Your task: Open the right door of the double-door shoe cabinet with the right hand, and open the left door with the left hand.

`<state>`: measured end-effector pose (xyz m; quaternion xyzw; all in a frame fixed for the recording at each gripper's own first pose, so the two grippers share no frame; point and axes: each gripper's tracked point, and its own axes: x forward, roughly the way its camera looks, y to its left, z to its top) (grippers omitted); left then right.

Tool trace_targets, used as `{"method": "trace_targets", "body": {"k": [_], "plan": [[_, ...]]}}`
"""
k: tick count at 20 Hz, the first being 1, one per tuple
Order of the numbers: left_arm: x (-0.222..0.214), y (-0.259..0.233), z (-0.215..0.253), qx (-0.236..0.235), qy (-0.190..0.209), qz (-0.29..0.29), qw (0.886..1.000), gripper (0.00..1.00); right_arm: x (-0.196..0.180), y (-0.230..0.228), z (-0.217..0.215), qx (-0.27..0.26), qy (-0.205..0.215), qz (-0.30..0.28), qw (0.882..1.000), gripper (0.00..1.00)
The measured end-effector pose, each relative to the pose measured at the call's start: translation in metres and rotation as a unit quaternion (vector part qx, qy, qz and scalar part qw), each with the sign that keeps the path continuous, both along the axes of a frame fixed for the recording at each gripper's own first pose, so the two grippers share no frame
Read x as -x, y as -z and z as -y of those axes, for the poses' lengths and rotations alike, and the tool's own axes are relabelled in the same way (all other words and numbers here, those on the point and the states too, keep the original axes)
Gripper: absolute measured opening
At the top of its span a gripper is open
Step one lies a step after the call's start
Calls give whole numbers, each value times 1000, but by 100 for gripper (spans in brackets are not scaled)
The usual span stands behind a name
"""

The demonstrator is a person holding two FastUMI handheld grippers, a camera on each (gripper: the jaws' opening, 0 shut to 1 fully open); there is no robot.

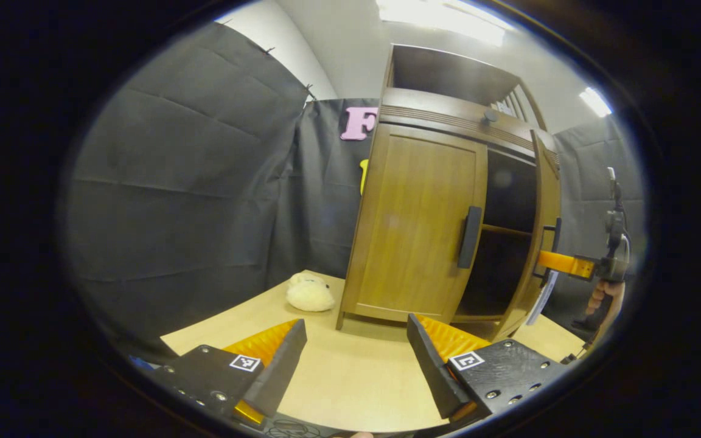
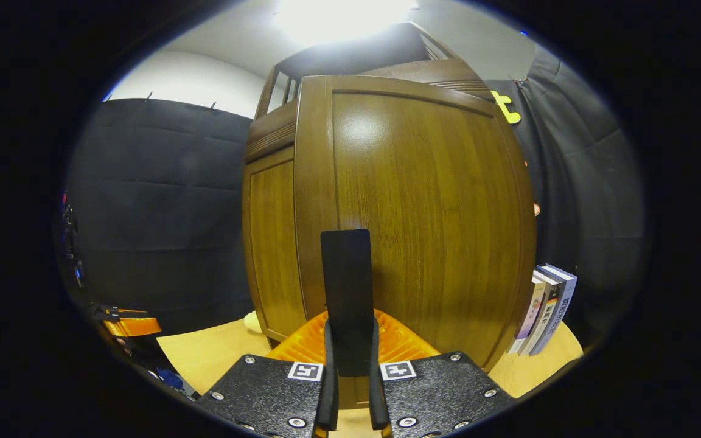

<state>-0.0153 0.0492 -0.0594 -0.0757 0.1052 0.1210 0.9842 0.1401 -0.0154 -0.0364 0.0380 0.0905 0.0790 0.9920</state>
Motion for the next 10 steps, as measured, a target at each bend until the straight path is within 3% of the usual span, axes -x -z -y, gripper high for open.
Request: {"method": "trace_targets", "body": {"k": [4, 9, 10], "plan": [[1, -1, 0, 5, 3, 3, 1000, 95, -15, -1, 12, -4, -9, -5, 1000, 20], [0, 0, 1, 5, 0, 2, 1000, 95, -6, 1, 16, -11, -7, -3, 1000, 19], [0, 0, 1, 7, 0, 2, 1000, 89, -5, 0, 20, -12, -4, -1, 1000, 19]]}}
